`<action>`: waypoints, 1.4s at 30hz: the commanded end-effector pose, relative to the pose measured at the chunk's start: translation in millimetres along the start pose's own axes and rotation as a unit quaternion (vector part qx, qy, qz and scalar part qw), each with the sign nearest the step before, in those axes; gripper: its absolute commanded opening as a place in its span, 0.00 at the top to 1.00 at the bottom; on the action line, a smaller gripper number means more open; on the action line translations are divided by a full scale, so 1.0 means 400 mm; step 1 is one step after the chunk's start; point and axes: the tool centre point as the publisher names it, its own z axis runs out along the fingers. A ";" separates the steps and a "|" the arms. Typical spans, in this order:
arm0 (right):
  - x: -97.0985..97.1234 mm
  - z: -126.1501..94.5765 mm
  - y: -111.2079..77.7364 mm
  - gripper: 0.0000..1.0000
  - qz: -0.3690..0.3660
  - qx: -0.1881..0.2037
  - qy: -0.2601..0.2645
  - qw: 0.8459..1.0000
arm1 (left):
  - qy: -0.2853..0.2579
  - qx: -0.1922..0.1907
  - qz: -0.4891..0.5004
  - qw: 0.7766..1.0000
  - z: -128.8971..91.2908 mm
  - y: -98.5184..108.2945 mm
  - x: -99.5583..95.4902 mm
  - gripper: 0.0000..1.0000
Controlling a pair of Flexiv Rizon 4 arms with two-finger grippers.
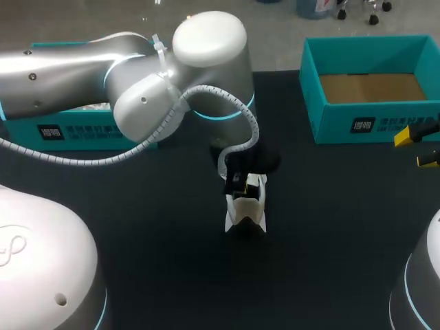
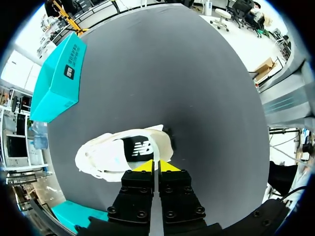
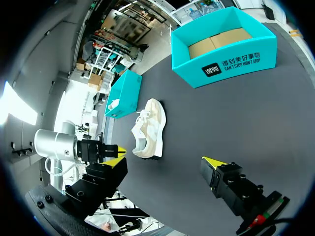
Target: Take the shoe out of the shoebox, open the shoe tongue, remove and reinsert the insole, then place the shoe into the shoebox
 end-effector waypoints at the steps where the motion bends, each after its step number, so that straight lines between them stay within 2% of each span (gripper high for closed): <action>1: 0.001 0.002 -0.001 0.00 0.001 0.000 -0.002 1.000 | 0.003 -0.002 -0.004 1.000 0.009 -0.003 0.006 0.98; 19: 0.001 0.002 -0.001 0.00 0.001 0.000 -0.002 1.000 | 0.007 0.007 -0.015 1.000 0.016 -0.007 0.016 1.00; 20: 0.001 0.002 -0.001 0.00 0.001 0.000 -0.002 1.000 | 0.007 0.007 -0.015 1.000 0.016 -0.007 0.016 0.72; 21: 0.001 0.002 -0.001 0.00 0.001 0.000 -0.002 1.000 | 0.007 0.007 -0.015 1.000 0.016 -0.007 0.016 0.00; 36: 0.001 0.002 -0.001 0.00 0.001 0.000 -0.002 1.000 | 0.007 0.007 -0.015 1.000 0.016 -0.007 0.016 0.00; 38: 0.001 0.002 -0.001 0.00 0.001 0.000 -0.002 1.000 | 0.010 -0.030 -0.023 0.999 0.023 -0.021 0.012 0.00; 42: 0.001 0.002 -0.001 0.00 0.001 0.000 -0.002 1.000 | 0.028 -0.061 -0.046 0.997 0.037 -0.034 0.007 0.00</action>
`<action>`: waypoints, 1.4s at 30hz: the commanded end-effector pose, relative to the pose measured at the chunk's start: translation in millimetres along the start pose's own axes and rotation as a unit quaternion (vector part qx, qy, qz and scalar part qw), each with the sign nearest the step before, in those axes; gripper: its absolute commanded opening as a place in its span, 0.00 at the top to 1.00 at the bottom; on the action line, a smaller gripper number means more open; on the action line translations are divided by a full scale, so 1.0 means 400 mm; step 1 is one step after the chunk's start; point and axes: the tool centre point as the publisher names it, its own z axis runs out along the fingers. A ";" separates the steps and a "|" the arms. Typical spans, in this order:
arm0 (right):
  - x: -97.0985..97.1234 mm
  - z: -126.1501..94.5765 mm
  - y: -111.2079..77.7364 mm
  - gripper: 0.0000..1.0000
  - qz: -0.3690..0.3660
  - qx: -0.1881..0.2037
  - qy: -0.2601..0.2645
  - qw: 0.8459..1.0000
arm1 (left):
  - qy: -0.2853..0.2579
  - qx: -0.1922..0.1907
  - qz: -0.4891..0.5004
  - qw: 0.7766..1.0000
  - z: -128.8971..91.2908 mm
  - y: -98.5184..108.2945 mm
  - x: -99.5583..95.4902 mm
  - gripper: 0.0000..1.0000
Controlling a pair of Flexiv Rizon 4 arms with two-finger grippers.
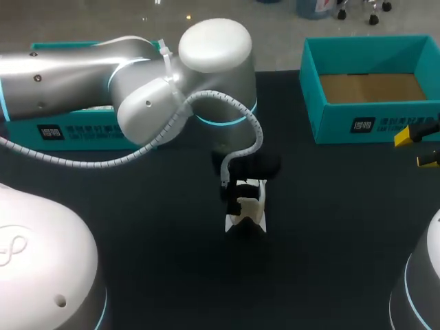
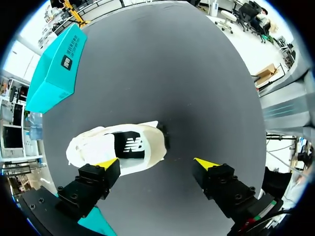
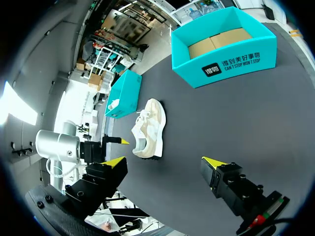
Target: Take the shoe out of the shoebox, open the shoe tongue, remove and reinsert the insole, then place the shoe into the shoebox
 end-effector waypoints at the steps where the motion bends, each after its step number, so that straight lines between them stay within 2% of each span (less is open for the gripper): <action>1: 0.001 0.002 -0.001 0.00 0.001 0.000 -0.002 1.000 | 0.018 -0.049 -0.024 0.998 0.015 -0.048 -0.020 0.00; 5: 0.001 0.002 -0.001 0.00 0.001 0.000 -0.002 1.000 | 0.016 -0.038 -0.026 0.999 0.040 -0.054 -0.026 0.00; 10: 0.001 0.002 -0.001 0.00 0.001 0.000 -0.002 1.000 | 0.019 -0.042 -0.040 0.998 0.082 -0.065 -0.026 0.00; 11: 0.001 0.002 -0.001 0.00 0.001 0.000 -0.002 1.000 | 0.017 -0.039 -0.043 0.998 0.089 -0.065 -0.023 0.01; 14: 0.001 0.002 -0.001 0.00 0.001 0.000 -0.002 1.000 | 0.021 -0.037 -0.055 0.998 0.109 -0.063 -0.015 0.15; 16: 0.001 0.002 -0.001 0.00 0.001 0.000 -0.002 1.000 | 0.022 -0.038 -0.055 0.998 0.116 -0.059 -0.008 0.18; 21: 0.001 0.002 -0.001 0.00 0.001 0.000 -0.002 1.000 | 0.015 -0.041 -0.069 0.997 0.126 -0.042 0.007 0.17; 22: 0.001 0.002 -0.001 0.00 0.001 0.000 -0.002 1.000 | 0.014 -0.042 -0.070 0.997 0.129 -0.037 0.008 0.22; 24: 0.001 0.002 -0.001 0.00 0.001 0.000 -0.002 1.000 | 0.016 -0.040 -0.074 0.996 0.135 -0.029 0.007 0.21; 31: 0.001 0.002 -0.001 0.00 0.001 0.000 -0.002 1.000 | 0.026 -0.042 -0.078 0.996 0.181 -0.018 0.012 0.31; 33: 0.001 0.002 -0.001 0.00 0.001 0.000 -0.002 1.000 | 0.029 -0.040 -0.077 0.996 0.199 -0.019 0.016 0.27; 35: 0.001 0.002 -0.001 0.00 0.001 0.000 -0.002 1.000 | 0.031 -0.039 -0.077 0.996 0.214 -0.020 0.019 0.29; 38: 0.001 0.002 -0.001 0.00 0.001 0.000 -0.002 1.000 | 0.035 -0.039 -0.080 0.995 0.230 -0.024 0.019 0.33; 39: 0.001 0.002 -0.001 0.00 0.001 0.000 -0.002 1.000 | 0.035 -0.040 -0.080 0.995 0.235 -0.025 0.019 0.38; 42: 0.001 0.002 -0.001 0.00 0.001 0.000 -0.002 1.000 | 0.035 -0.044 -0.083 0.995 0.241 -0.027 0.022 0.40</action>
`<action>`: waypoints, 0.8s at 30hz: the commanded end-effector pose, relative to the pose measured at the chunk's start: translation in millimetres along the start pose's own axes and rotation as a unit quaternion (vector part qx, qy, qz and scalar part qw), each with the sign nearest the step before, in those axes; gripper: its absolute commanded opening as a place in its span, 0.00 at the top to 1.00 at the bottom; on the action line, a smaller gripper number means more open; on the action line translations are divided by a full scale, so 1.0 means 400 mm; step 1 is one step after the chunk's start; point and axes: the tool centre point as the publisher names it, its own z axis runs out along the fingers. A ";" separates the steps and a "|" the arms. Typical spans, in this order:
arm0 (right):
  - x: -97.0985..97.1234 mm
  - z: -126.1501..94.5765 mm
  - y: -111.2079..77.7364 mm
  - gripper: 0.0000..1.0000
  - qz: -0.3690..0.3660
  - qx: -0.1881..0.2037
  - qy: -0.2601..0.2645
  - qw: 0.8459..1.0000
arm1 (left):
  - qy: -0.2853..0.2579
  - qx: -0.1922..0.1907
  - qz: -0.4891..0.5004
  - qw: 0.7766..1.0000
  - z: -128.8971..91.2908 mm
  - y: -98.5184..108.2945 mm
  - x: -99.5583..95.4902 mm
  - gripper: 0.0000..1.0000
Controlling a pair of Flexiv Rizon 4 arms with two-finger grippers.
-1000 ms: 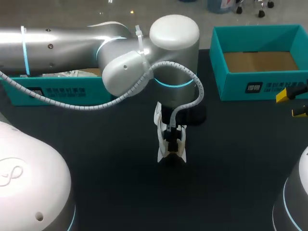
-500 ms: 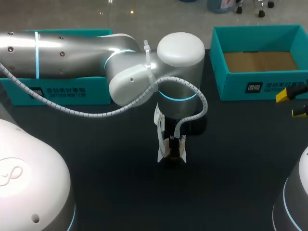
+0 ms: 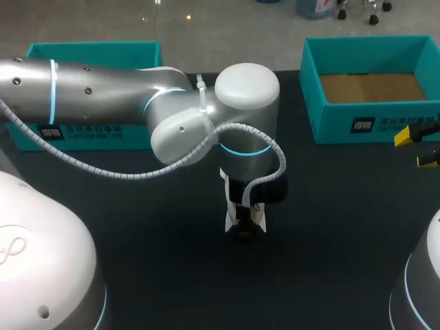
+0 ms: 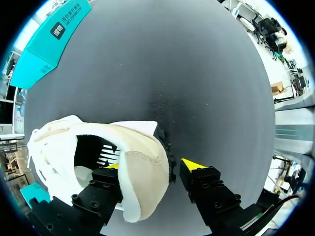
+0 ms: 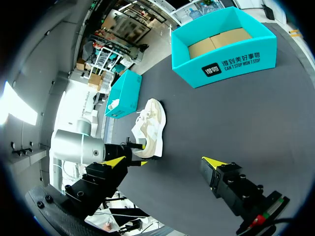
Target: Take the shoe out of the shoebox, open the shoe tongue, remove and reinsert the insole, then place the shoe into the shoebox
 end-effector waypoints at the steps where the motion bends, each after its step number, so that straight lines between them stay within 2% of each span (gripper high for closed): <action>1: 0.001 0.002 -0.001 0.00 0.001 0.000 -0.002 1.000 | 0.000 -0.007 -0.003 1.000 0.020 -0.015 0.001 0.42; 2: 0.001 0.002 -0.001 0.00 0.001 0.000 -0.002 1.000 | 0.003 -0.008 -0.003 1.000 0.023 -0.014 0.002 0.53; 6: 0.001 0.002 -0.001 0.00 0.001 0.000 -0.002 1.000 | 0.010 -0.009 -0.004 1.000 0.028 -0.014 0.004 0.68; 7: 0.001 0.002 -0.001 0.00 0.001 0.000 -0.002 1.000 | 0.014 -0.007 -0.001 1.000 0.027 -0.014 0.008 0.91; 8: 0.001 0.002 -0.001 0.00 0.001 0.000 -0.002 1.000 | 0.019 -0.009 -0.001 1.000 0.025 -0.013 0.010 1.00; 11: 0.001 0.002 -0.001 0.00 0.001 0.000 -0.002 1.000 | 0.035 -0.016 0.002 0.999 0.019 -0.014 0.018 1.00; 16: 0.001 0.002 -0.001 0.00 0.001 0.000 -0.002 1.000 | 0.060 -0.024 -0.004 0.998 -0.022 -0.013 0.030 1.00; 17: 0.001 0.002 -0.001 0.00 0.001 0.000 -0.002 1.000 | 0.063 -0.019 -0.006 0.998 -0.040 -0.013 0.029 1.00; 19: 0.001 0.002 -0.001 0.00 0.001 0.000 -0.002 1.000 | 0.084 -0.032 -0.013 0.996 -0.073 -0.010 0.026 1.00; 20: 0.001 0.002 -0.001 0.00 0.001 0.000 -0.002 1.000 | 0.084 -0.015 -0.007 0.996 -0.094 -0.008 0.026 1.00; 21: 0.001 0.002 -0.001 0.00 0.001 0.000 -0.002 1.000 | 0.093 -0.026 -0.010 0.995 -0.112 -0.005 0.023 1.00; 24: 0.001 0.002 -0.001 0.00 0.001 0.000 -0.002 1.000 | 0.103 -0.018 -0.006 0.995 -0.169 0.003 0.019 1.00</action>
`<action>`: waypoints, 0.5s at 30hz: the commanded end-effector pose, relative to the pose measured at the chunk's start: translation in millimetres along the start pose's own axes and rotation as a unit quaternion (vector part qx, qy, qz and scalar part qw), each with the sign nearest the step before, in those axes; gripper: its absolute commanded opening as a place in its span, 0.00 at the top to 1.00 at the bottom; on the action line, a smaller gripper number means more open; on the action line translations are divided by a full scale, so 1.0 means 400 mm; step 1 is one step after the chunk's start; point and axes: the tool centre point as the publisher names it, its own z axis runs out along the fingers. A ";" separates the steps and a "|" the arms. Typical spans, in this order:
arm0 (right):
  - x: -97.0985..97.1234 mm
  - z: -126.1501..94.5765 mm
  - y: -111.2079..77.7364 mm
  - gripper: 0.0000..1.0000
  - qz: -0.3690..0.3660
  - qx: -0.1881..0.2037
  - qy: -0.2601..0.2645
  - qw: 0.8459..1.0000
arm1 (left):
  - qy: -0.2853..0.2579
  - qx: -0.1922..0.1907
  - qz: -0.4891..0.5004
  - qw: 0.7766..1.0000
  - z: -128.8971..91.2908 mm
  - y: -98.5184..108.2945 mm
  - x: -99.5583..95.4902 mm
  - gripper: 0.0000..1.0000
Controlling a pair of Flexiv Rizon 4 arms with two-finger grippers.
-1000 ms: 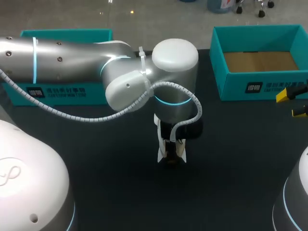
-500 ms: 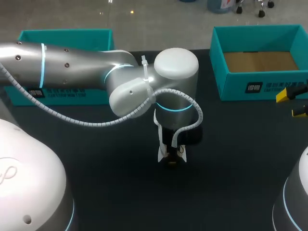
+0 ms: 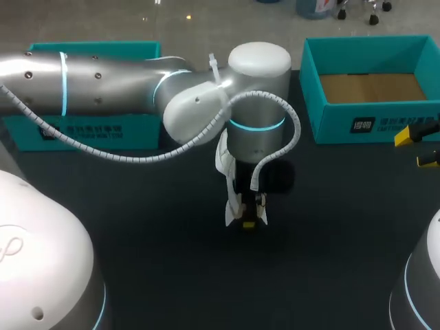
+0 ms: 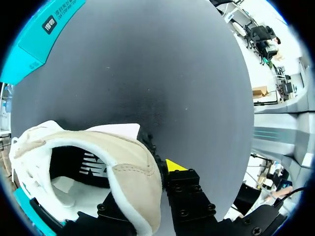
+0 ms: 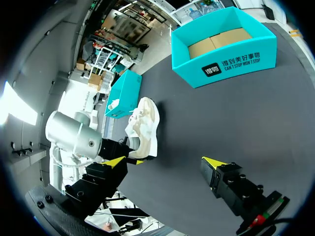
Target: Take the shoe out of the shoebox, open the shoe tongue, remove and reinsert the insole, then place the shoe into the shoebox
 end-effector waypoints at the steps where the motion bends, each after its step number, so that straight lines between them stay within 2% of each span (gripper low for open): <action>1: 0.001 0.002 -0.001 0.00 0.001 0.000 -0.002 1.000 | 0.007 0.008 0.004 1.000 -0.113 0.032 0.000 1.00; 6: 0.001 0.002 -0.001 0.00 0.001 0.000 -0.002 1.000 | 0.000 0.005 0.012 1.000 -0.199 0.054 0.015 1.00; 15: 0.001 0.002 -0.001 0.00 0.001 0.000 -0.002 1.000 | -0.029 0.011 0.030 0.999 -0.332 0.059 0.042 1.00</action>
